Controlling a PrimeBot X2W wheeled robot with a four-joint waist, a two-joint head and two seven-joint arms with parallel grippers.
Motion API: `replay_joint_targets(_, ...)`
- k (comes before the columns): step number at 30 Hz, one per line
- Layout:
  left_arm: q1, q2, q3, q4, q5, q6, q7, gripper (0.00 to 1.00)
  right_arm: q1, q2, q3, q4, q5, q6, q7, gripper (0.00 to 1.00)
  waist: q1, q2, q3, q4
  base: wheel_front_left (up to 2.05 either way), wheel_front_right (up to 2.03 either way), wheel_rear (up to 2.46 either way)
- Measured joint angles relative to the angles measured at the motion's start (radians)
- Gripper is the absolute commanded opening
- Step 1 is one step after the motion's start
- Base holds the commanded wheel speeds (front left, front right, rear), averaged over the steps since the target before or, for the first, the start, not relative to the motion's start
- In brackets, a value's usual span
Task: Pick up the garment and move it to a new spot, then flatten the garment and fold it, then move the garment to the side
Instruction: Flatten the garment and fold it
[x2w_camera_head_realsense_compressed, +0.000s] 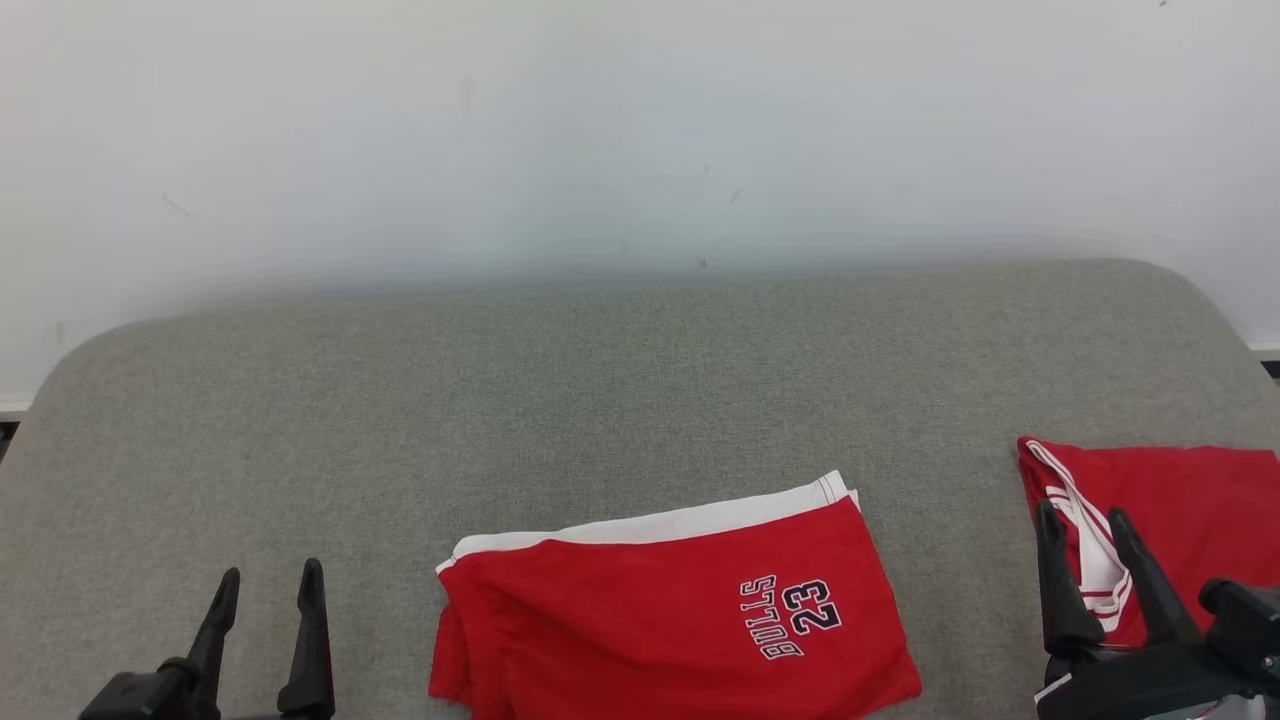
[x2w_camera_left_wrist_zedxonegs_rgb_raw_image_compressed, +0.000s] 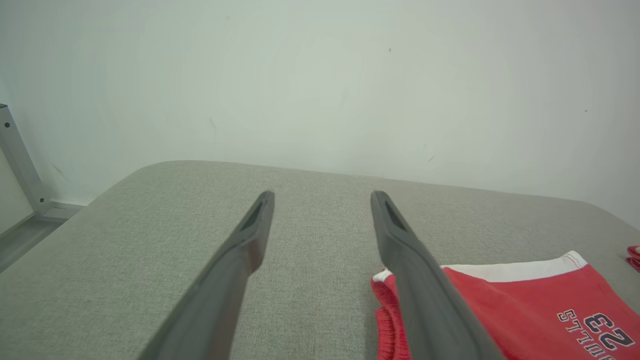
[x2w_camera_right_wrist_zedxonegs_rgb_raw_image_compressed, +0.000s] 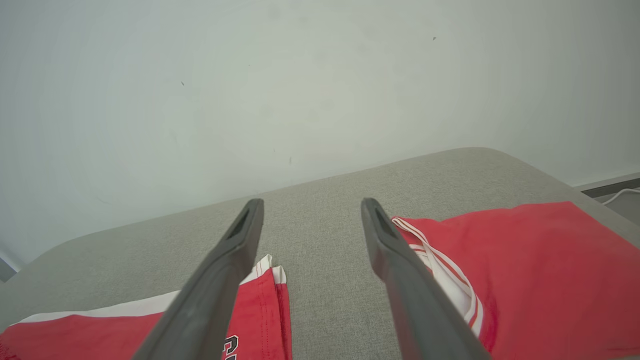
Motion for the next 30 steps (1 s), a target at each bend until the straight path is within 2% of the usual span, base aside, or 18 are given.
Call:
replay_joint_targets(7,0.022,-0.014,0.007,-0.019,0.024,0.000,0.010,1.00,0.000,0.000,0.006,0.032,-0.006,0.016,-0.029,1.00,0.0000,0.0000,-0.003,-0.005,0.00,0.00,0.00)
replay_joint_targets(22,0.042,-0.027,0.006,-0.055,0.065,0.000,0.059,1.00,-0.001,0.005,0.004,0.067,-0.005,0.025,-0.052,1.00,0.0000,0.0000,0.008,0.005,0.00,0.00,0.00)
replay_joint_targets(27,0.048,-0.029,0.008,-0.073,0.075,0.000,0.075,1.00,-0.022,0.003,0.008,0.119,0.016,0.012,0.036,1.00,0.0000,0.0000,0.019,0.007,0.00,0.00,0.00)
replay_joint_targets(30,0.048,-0.033,0.008,-0.075,0.078,0.000,0.081,1.00,-0.080,-0.013,0.036,0.141,-0.007,-0.011,0.112,1.00,0.0000,0.0000,0.030,0.009,0.00,0.00,0.00)
